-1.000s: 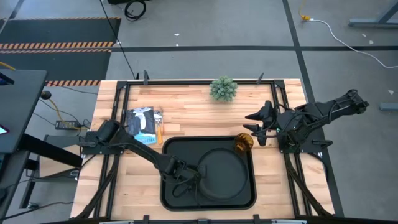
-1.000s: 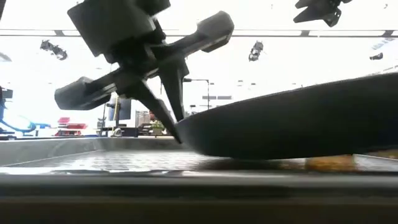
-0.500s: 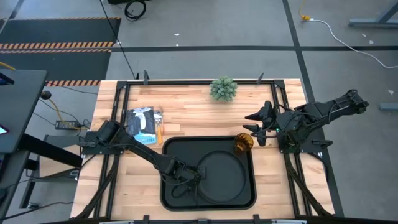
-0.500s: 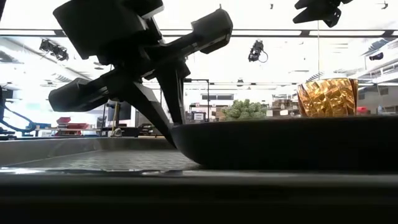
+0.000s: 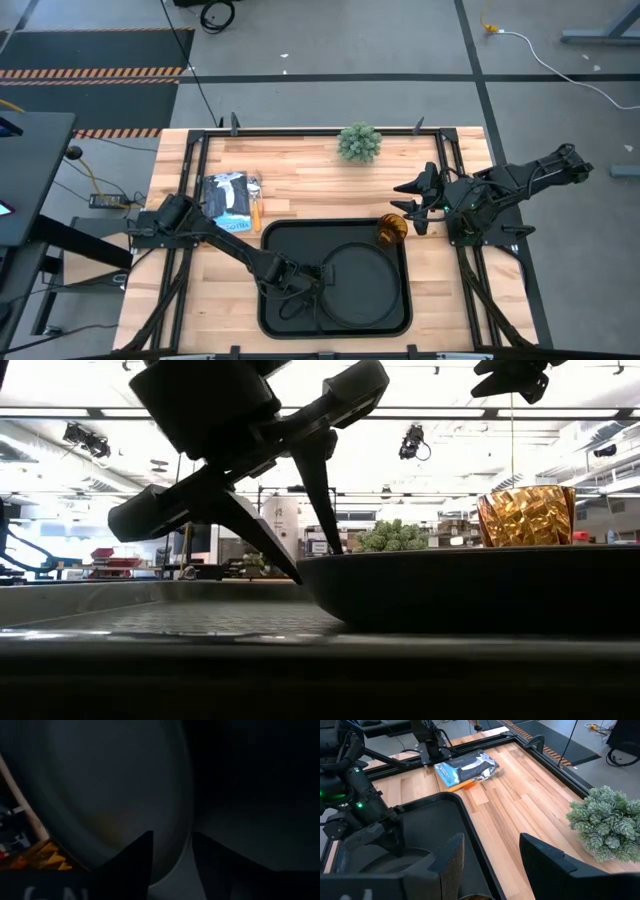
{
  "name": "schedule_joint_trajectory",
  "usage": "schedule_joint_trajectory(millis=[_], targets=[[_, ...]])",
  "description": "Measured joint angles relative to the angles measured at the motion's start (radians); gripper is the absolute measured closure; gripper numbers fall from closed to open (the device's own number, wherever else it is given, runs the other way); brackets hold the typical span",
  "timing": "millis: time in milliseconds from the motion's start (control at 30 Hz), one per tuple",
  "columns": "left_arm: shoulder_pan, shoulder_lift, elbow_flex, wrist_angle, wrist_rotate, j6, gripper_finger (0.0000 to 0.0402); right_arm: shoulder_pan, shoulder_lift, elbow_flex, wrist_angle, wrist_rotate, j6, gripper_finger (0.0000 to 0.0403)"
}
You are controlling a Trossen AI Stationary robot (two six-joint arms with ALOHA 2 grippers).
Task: Pick and place plate/cup/fork/spoon on tray
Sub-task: Put the black plate on the black serving tray to the bottom left of the orange glass
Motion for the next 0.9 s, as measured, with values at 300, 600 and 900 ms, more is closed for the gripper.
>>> schedule_joint_trajectory(millis=[300,600,900], targets=[[0.001,0.0,0.0,-0.006,-0.027,-0.094,0.0258,0.0,0.0,0.0,0.0,0.0,0.0,0.0205],[0.001,-0.123,-0.001,-0.173,-0.11,-0.319,0.026,0.0,0.0,0.0,0.0,0.0,-0.001,0.0205],[0.081,-0.245,-0.001,-0.558,-0.101,-0.975,0.026,0.0,0.0,0.0,0.015,0.028,-0.013,0.0205]])
